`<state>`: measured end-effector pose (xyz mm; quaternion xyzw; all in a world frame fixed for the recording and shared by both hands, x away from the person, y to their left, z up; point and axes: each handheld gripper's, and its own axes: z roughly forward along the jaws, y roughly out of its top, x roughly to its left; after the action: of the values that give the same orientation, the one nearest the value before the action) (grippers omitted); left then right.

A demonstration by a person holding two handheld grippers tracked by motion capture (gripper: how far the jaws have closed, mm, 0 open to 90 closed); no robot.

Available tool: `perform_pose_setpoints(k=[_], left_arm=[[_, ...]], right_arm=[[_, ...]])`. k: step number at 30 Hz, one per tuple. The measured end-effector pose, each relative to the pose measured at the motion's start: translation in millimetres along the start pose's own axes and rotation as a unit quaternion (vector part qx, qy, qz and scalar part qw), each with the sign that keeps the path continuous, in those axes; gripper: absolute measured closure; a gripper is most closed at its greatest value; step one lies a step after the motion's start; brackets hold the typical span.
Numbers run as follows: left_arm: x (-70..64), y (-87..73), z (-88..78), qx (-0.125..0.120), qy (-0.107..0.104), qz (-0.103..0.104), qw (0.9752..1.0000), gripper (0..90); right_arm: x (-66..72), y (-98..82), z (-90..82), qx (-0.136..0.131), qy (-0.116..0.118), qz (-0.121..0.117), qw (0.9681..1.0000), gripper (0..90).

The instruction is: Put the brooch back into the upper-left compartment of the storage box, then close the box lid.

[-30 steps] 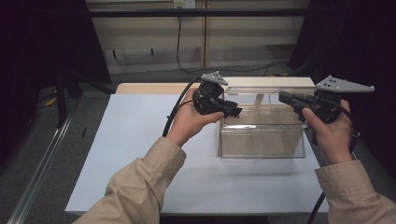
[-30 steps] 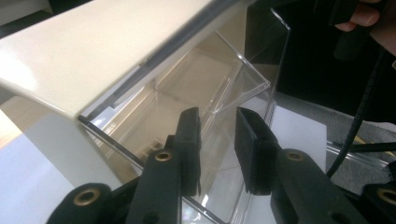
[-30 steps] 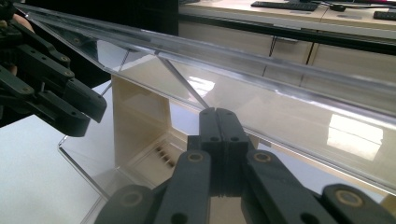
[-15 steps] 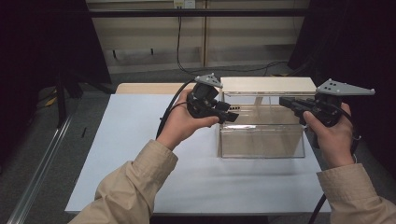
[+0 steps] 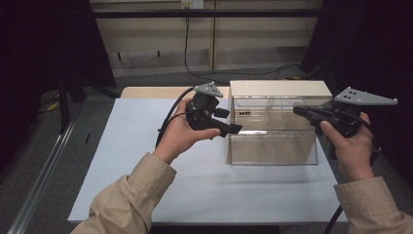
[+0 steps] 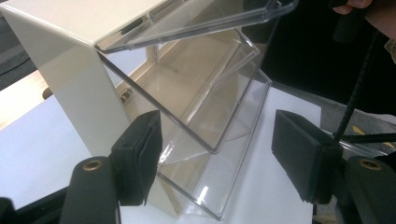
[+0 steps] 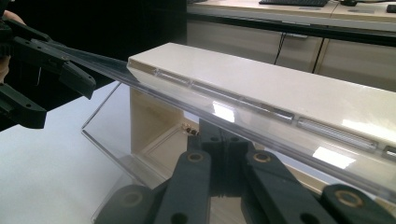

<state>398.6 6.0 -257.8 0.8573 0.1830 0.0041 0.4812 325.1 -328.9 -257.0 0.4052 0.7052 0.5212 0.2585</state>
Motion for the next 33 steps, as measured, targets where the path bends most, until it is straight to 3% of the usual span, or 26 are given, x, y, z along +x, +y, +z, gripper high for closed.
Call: perform_pose_setpoints(k=[13, 22, 33], left_arm=[[-1.4, -10.9, -8.3, 0.005, 0.004, 0.007, 1.0, 22.1], [5.8, -25.1, -14.1, 0.005, 0.008, -0.003, 1.0, 18.8], [14.7, -43.3, -26.1, 0.007, 0.028, -0.004, 0.9996, 14.7]], right_arm=[[7.5, 4.3, -5.5, -0.005, 0.014, -0.001, 0.9999, 90.0], [7.3, 1.8, -6.3, -0.003, 0.016, 0.0, 0.9999, 90.0], [9.1, -0.5, -9.4, -0.003, 0.019, 0.0, 0.9998, 90.0]])
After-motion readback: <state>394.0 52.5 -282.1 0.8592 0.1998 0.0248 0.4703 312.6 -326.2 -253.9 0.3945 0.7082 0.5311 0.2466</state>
